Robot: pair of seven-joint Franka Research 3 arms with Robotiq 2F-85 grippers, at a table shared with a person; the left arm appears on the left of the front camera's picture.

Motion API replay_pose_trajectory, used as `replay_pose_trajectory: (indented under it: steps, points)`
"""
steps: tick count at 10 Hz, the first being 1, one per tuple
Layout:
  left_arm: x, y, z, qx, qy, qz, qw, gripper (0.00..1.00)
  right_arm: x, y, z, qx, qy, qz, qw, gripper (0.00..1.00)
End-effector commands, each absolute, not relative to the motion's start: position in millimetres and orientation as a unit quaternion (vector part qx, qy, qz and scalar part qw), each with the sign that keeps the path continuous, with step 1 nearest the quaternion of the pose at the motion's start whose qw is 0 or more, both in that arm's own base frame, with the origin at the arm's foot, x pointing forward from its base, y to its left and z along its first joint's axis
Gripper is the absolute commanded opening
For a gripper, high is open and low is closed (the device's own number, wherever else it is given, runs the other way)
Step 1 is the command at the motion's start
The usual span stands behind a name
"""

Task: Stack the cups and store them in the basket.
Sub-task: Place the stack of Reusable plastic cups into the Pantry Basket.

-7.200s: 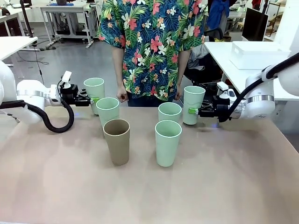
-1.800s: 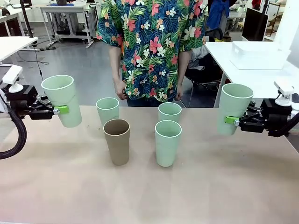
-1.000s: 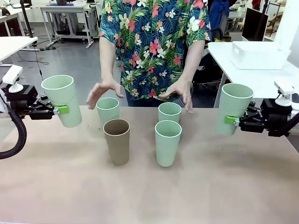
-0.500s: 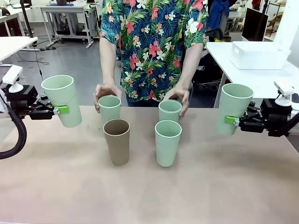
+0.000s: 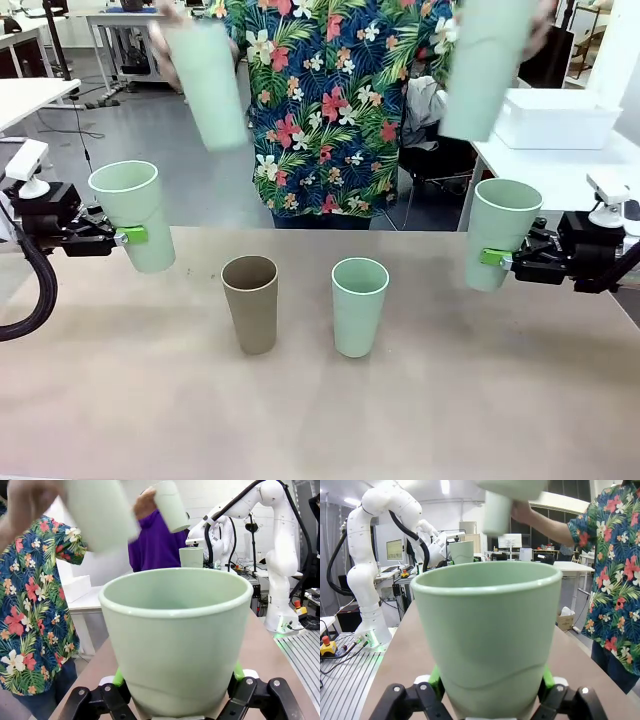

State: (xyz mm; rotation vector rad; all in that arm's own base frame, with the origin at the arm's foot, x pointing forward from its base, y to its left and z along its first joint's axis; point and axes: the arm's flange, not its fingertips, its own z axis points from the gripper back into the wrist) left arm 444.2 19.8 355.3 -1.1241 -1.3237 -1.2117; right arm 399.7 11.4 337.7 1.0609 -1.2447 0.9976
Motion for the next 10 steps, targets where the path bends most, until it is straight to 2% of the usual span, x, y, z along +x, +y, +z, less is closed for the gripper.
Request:
replay_pose_trajectory:
  steps: [1, 10]
  points:
    - [443.5, 20.7, 358.3, -0.461, -0.549, -0.498, 0.488, 0.86, 402.0, 10.6, 339.9, 0.451, -0.533, 0.427, 0.574, 0.85]
    - [443.5, 20.7, 358.3, -0.461, -0.549, -0.498, 0.488, 0.86, 402.0, 10.6, 339.9, 0.451, -0.533, 0.427, 0.574, 0.85]
